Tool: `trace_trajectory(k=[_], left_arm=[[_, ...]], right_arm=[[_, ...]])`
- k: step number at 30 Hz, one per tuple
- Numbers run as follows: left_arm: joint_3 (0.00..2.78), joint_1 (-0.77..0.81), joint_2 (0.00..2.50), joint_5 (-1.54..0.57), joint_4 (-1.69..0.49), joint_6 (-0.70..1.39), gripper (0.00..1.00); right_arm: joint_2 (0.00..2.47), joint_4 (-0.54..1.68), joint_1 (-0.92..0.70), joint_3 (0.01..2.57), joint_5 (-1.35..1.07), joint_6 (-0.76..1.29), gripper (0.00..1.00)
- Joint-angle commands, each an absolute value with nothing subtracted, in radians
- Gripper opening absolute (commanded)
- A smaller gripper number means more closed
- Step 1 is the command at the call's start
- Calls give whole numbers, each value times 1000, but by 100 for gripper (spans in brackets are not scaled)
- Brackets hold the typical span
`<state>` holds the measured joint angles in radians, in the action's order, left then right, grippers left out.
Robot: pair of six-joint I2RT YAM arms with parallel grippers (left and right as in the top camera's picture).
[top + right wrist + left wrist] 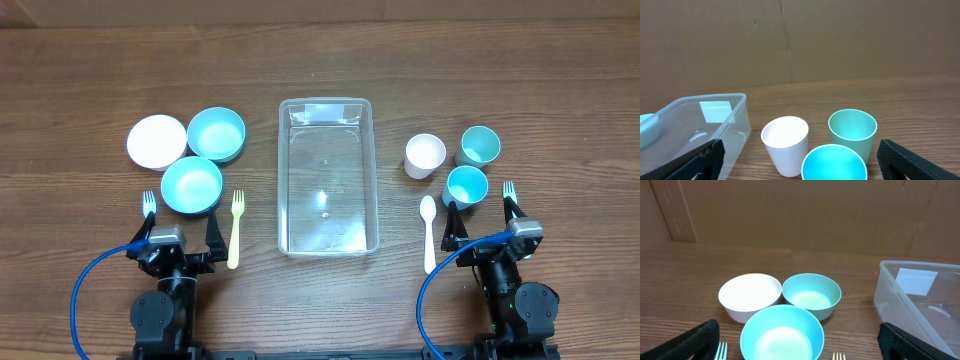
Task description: Pack container
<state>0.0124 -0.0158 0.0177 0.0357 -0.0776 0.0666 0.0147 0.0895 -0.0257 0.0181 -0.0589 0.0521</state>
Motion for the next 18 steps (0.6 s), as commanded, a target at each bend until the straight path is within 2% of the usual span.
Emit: trace_trajectory(k=[1, 12, 14, 18], left_arm=[[5, -29, 6, 47, -72, 41, 100], [5, -28, 6, 47, -71, 41, 100], [5, -28, 6, 48, -72, 41, 100], [5, -29, 6, 47, -71, 41, 100]], right_arm=[[4, 81, -19, 8, -47, 52, 100], [4, 64, -19, 8, -3, 52, 100], [4, 16, -19, 12, -76, 52, 100], [29, 97, -19, 122, -45, 52, 100]])
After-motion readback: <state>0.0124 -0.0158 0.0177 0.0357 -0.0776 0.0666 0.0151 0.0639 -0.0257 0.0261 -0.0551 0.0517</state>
